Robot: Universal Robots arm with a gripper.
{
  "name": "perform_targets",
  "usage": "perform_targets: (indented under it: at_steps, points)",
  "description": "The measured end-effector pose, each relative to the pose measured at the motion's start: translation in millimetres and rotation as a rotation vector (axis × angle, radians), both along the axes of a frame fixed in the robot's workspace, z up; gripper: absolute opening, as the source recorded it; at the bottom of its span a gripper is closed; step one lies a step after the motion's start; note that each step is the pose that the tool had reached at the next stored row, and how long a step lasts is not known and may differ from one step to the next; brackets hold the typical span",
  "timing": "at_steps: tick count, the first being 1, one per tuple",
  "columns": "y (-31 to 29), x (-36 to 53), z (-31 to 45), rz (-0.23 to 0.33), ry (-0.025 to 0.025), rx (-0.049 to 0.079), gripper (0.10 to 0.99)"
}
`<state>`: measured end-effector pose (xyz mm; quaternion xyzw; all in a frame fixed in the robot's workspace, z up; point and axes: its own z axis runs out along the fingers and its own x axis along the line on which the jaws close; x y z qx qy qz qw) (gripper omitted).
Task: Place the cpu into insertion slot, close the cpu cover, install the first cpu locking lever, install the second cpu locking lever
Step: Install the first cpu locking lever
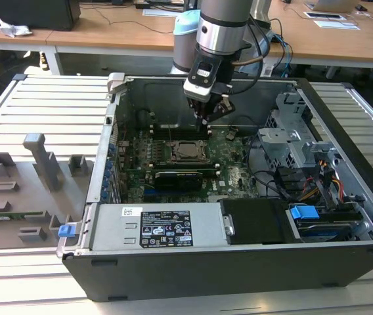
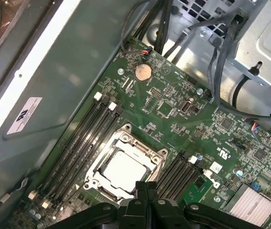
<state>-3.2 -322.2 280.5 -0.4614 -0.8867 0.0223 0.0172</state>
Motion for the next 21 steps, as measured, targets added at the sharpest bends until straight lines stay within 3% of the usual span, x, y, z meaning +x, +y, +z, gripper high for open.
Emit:
perform_targets:
  at_steps: [21]
  points:
    - [0.0,0.0,0.0,0.286,0.0000,0.000,0.106]
